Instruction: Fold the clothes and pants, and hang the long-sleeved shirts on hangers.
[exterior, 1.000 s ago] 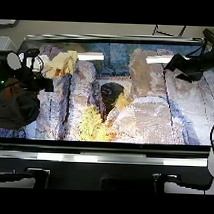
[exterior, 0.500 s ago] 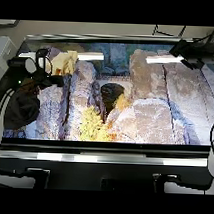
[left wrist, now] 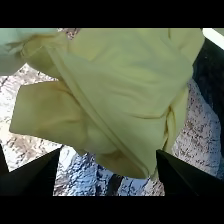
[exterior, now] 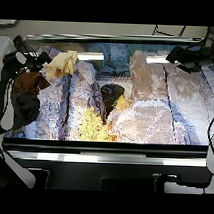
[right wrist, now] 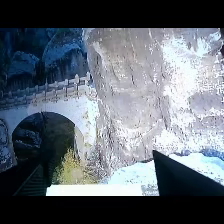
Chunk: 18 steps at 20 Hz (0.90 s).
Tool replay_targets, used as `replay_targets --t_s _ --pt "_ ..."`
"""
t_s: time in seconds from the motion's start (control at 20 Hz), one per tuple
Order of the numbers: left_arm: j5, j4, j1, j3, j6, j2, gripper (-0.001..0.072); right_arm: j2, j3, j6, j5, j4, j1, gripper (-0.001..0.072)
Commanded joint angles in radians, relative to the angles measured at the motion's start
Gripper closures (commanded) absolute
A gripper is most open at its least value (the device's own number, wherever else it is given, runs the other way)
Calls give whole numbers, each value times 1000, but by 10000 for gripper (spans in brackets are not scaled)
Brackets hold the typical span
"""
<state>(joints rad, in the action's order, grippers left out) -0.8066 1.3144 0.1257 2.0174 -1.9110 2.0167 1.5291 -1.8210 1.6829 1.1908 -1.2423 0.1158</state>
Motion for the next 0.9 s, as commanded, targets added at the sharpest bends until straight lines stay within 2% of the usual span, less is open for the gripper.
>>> replay_targets --t_s 0.0,0.05,0.15,0.4,0.45,0.5,0.55,0.65,0.7,0.85 --pt "139 -274 53 -58 10 63 -13 24 -1 -24 54 0 -1 24" --pt "175 -321 46 -58 54 82 -13 31 -1 -24 53 1 -1 24" --pt "255 -404 27 -58 88 120 -13 43 -1 -24 58 2 -1 28" --pt "379 -588 -15 -58 86 192 -10 49 -1 -23 80 28 -1 29" --pt "395 -619 -19 -58 86 201 20 48 -1 -23 83 34 -1 29" --pt "397 -650 -21 -58 86 205 309 48 -1 -23 87 35 -1 29" --pt "397 -690 -24 -58 87 205 679 46 -1 -23 87 35 -1 29" --pt "388 -721 -37 -58 124 177 679 37 -1 -24 83 33 -1 29" --pt "382 -721 -49 -58 193 141 679 30 -1 -42 74 28 -1 30" --pt "299 -720 -87 -58 515 -39 681 -18 -1 -143 32 -63 -1 30"
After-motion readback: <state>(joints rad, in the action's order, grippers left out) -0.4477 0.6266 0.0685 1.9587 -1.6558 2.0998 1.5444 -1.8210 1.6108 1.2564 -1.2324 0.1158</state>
